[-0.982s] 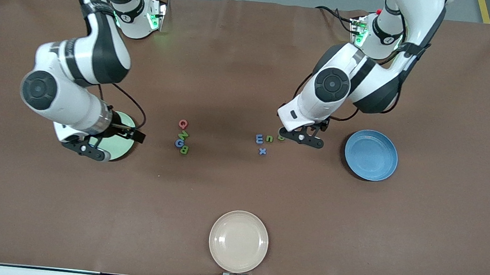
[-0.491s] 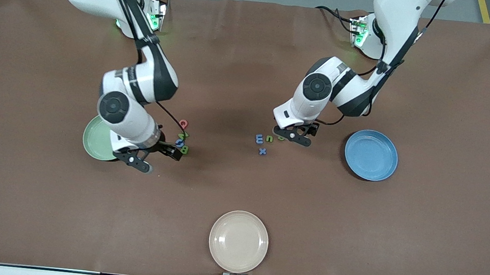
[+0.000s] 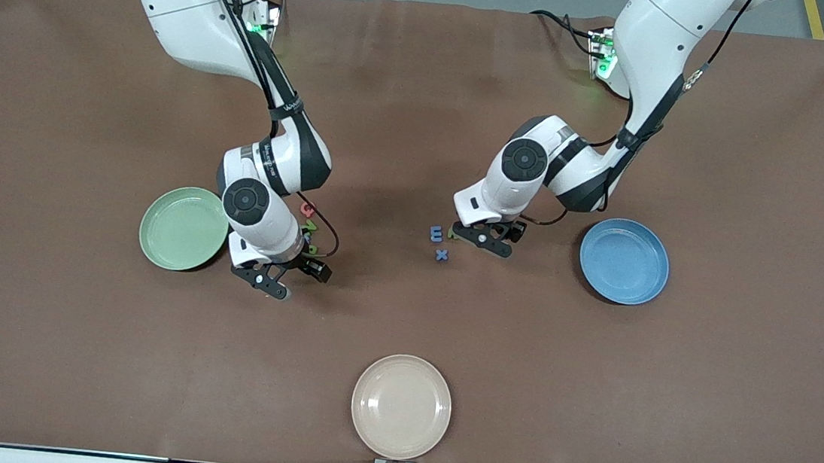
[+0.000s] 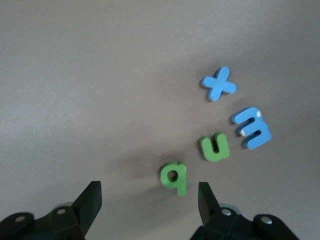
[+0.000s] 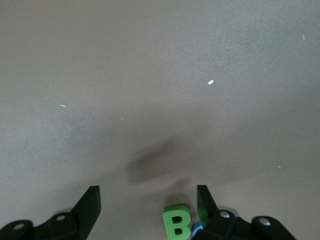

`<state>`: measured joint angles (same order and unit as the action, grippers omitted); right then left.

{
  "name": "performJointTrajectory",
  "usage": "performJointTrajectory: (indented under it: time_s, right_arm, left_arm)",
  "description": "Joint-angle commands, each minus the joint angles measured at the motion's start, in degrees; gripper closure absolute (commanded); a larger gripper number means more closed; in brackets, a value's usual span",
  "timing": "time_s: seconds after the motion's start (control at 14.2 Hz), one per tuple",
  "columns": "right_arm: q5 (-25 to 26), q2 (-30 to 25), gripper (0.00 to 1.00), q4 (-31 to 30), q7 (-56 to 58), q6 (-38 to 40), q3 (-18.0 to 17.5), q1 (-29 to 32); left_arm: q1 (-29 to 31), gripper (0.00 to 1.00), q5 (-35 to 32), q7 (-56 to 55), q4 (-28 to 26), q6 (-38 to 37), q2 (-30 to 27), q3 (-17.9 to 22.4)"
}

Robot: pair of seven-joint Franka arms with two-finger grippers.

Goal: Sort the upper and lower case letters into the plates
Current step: 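Grasp green B with the right gripper while the left gripper grasps green q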

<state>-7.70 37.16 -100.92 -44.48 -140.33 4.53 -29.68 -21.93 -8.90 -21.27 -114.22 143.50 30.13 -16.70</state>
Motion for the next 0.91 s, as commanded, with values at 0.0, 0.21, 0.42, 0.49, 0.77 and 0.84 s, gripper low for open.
performJointTrajectory:
  time_s: [0.0, 0.21, 0.42, 0.49, 0.77, 0.84]
  right_arm:
    - [0.4, 1.1, 0.24, 0.2, -1.0, -1.1, 0.6, -0.4]
    - [0.4, 1.3, 0.37, -0.5, -1.1, -1.4, 0.5, -0.6]
    - [0.4, 1.2, 0.37, -2.5, -1.1, -2.4, 0.6, -1.1]
    - [0.4, 1.0, 0.37, -3.2, -1.1, -2.4, 0.5, -1.1]
    - [0.3, -0.2, 0.37, -5.7, -2.2, -2.0, 0.5, -1.9]
    - [0.3, -0.3, 0.37, -5.8, -3.1, -1.6, 0.5, -2.3]
  left_arm:
    - [0.0, 0.20, -0.9, 0.1, 1.2, 2.3, 2.0, -0.2]
    - [0.0, 0.25, -0.9, -0.1, 1.9, 3.0, 3.2, -0.2]
    - [-0.1, 0.29, -1.0, 0.0, 1.9, 3.0, 3.4, -0.2]
    - [-0.1, 0.32, -1.0, 0.0, 1.9, 3.0, 3.4, -0.2]
    - [-0.2, 0.35, -1.0, 0.0, 1.9, 2.8, 3.9, -0.3]
    - [-0.2, 0.35, -1.0, 0.0, 1.9, 2.7, 4.0, -0.3]
